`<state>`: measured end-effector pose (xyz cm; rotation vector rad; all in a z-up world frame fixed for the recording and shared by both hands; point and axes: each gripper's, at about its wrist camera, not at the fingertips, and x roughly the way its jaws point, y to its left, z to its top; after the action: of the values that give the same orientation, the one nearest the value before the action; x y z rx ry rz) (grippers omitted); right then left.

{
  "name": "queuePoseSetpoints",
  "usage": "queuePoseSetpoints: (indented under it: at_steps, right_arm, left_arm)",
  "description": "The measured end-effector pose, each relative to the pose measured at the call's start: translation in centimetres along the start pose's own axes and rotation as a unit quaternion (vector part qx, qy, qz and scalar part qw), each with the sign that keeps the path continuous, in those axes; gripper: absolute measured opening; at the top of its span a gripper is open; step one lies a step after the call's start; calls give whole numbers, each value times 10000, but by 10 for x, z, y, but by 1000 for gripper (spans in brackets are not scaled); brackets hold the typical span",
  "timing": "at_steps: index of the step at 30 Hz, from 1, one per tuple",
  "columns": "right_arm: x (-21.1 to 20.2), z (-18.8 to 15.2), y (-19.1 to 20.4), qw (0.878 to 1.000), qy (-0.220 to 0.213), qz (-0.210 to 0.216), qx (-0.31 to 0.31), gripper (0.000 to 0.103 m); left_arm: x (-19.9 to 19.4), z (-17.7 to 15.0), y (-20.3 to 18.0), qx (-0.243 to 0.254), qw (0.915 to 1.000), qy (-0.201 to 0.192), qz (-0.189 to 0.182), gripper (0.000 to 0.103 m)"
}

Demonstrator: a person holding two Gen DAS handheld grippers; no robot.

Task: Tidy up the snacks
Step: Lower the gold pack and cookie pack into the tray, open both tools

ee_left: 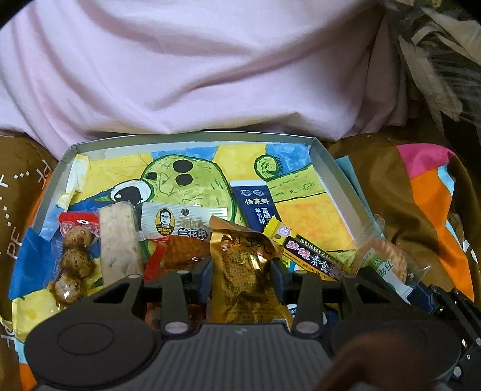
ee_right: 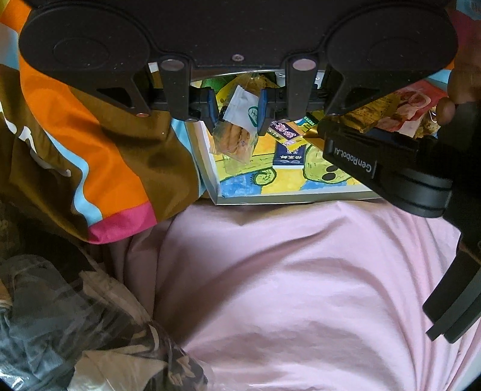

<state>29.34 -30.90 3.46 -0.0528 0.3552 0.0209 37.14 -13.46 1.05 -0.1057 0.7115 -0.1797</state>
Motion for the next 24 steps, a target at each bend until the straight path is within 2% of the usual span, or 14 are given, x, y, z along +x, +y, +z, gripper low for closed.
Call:
queuePoseSetpoints:
  at_steps: [5, 11, 14, 16, 24]
  right_arm:
    - [3, 0, -5, 9999, 87, -101, 83, 38]
    - [4, -2, -6, 9997, 152, -207, 37, 57]
    - [3, -2, -6, 9996, 151, -226, 18, 66]
    - [3, -2, -6, 9997, 145, -217, 28, 72]
    - [1, -1, -6, 9997, 140, -190, 89, 84]
  left_arm:
    - [0, 1, -1, 16, 10000, 23, 32, 46]
    - [1, 2, 0, -64, 9999, 76, 16, 51]
    - [-1, 2, -1, -37, 10000, 12, 8, 60]
    - [-4, 2, -3, 5, 9999, -79, 83, 71]
    - [-11, 4, 5, -188, 9995, -203, 165, 85]
